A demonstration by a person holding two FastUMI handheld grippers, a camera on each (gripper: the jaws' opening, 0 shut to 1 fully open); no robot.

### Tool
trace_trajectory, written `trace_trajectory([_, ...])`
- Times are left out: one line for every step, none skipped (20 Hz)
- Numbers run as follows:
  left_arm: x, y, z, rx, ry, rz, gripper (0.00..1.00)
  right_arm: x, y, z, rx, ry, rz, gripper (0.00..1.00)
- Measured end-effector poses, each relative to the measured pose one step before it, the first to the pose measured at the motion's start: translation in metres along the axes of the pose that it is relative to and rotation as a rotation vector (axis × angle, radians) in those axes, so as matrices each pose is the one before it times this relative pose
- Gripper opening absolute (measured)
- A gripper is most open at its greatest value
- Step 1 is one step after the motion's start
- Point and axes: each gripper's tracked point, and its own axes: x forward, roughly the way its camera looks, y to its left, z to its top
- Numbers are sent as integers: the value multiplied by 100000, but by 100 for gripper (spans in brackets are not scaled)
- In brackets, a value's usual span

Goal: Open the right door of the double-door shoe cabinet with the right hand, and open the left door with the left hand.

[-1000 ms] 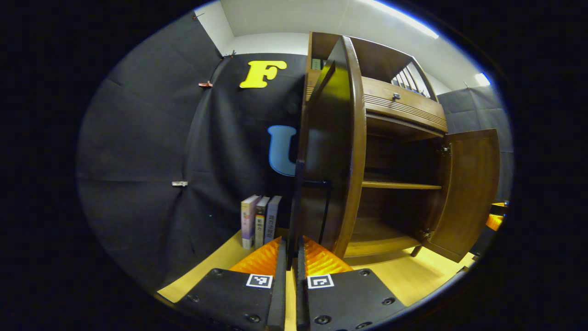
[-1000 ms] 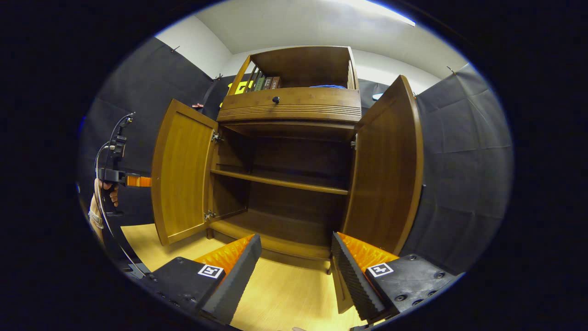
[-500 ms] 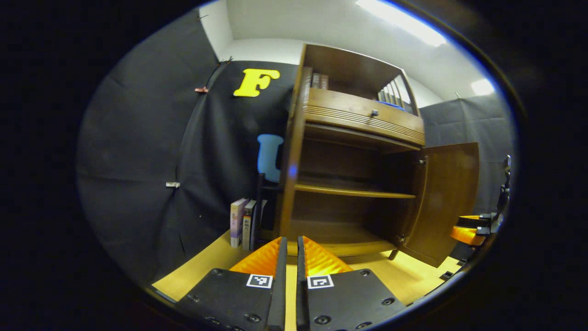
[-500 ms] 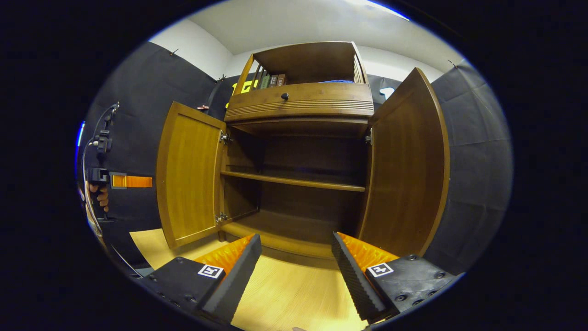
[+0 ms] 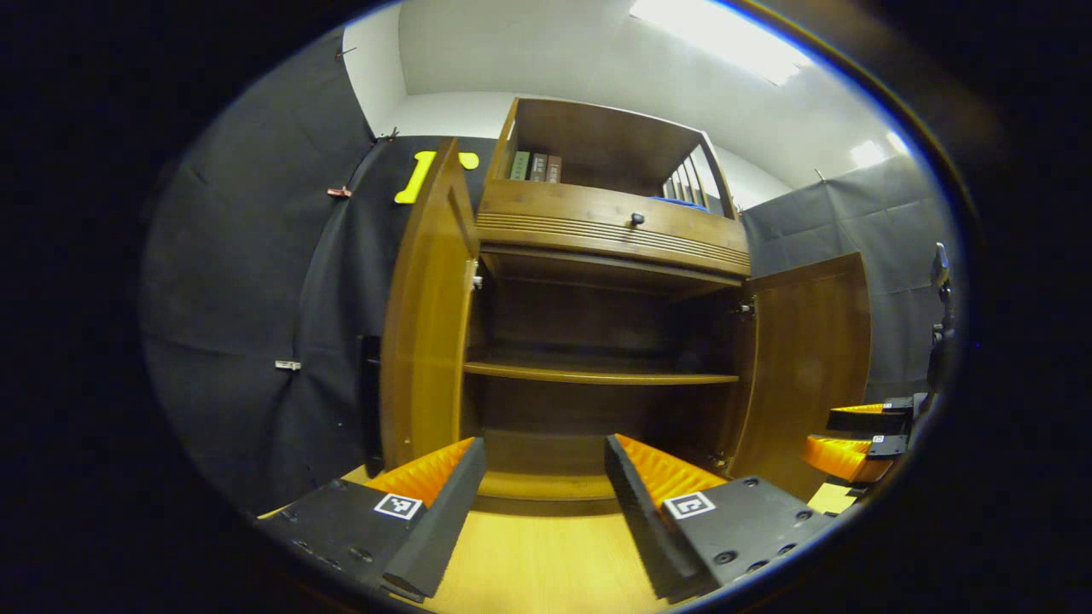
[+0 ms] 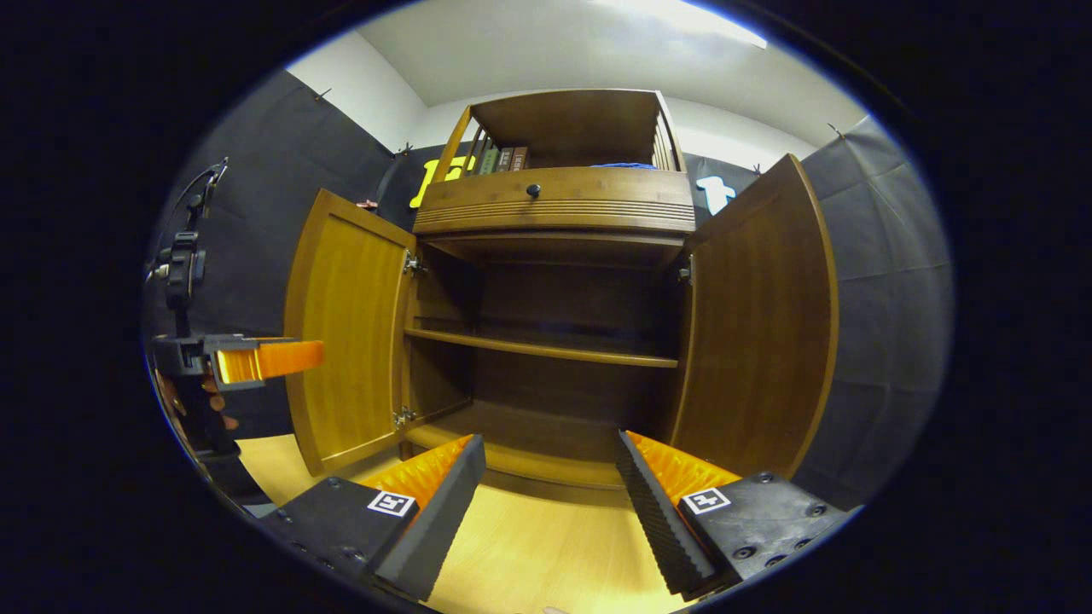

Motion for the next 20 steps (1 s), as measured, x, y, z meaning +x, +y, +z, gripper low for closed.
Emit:
trace_trajectory([86, 205, -107, 2457, 496, 2540, 89, 83, 238, 227, -38, 35, -205, 96])
trace_trajectory([22, 61, 207, 2773, -39, 2612, 92, 148, 68, 502, 95, -500, -415, 98])
trace_trajectory([138, -343, -32, 2483, 254, 1744, 91, 62, 79, 464, 246, -600, -449, 98])
trace_trajectory([205, -283, 88, 1297, -156, 954, 91, 66, 124, 400, 304, -655, -243, 98])
trace_trajectory([263, -336, 63, 38, -268, 314, 91, -52, 144, 321, 61, -456, 116, 98])
trace_trajectory([286, -341, 95, -776, 202, -518, 91, 36, 150, 181, 43, -60, -24, 98])
trace_trajectory([19, -399, 86, -1652, 184, -1168, 92, -5, 112, 297, -105, -309, 111, 99])
trace_trajectory([140, -348, 283, -1933, 119, -1163, 91, 26, 136, 350, -524, -676, 121, 98])
trace_trajectory([-35, -150, 214, -1314, -58, -578, 92, -49, 41, 335, -844, -505, -150, 98])
trace_trajectory([36, -9, 313, -143, -492, 189, 92, 11, 112, 262, -765, -652, 162, 99])
trace_trajectory([10, 90, 225, 640, -720, 825, 92, 52, 202, 250, -663, -615, 702, 97])
trace_trajectory([2, 180, 275, 942, -800, 1129, 92, 35, 201, -139, -497, -32, 365, 98])
trace_trajectory([72, -33, 2, 751, -328, 892, 92, 21, 45, -110, -345, 420, 128, 98])
trace_trajectory([12, -152, -54, 296, 157, 174, 92, -29, -48, -203, -26, 684, -232, 99])
trace_trajectory([17, -295, -117, 95, 171, -616, 91, -62, -89, -41, 306, 362, -349, 96])
trace_trajectory([29, -250, -97, -231, 315, -765, 91, 78, -139, 51, 496, -82, -445, 96])
trace_trajectory([-40, -220, -120, -187, 247, -930, 94, 2, -262, 121, 912, -478, -1000, 98])
trace_trajectory([50, -228, -50, -263, 196, -675, 94, 62, -340, 138, 1174, -519, -1296, 98])
trace_trajectory([-43, -174, -109, -285, 181, -766, 94, -7, -250, 151, 1204, -395, -1085, 98])
trace_trajectory([33, -267, 2, -447, -101, -1225, 94, -24, -114, 81, 1024, -296, -514, 97])
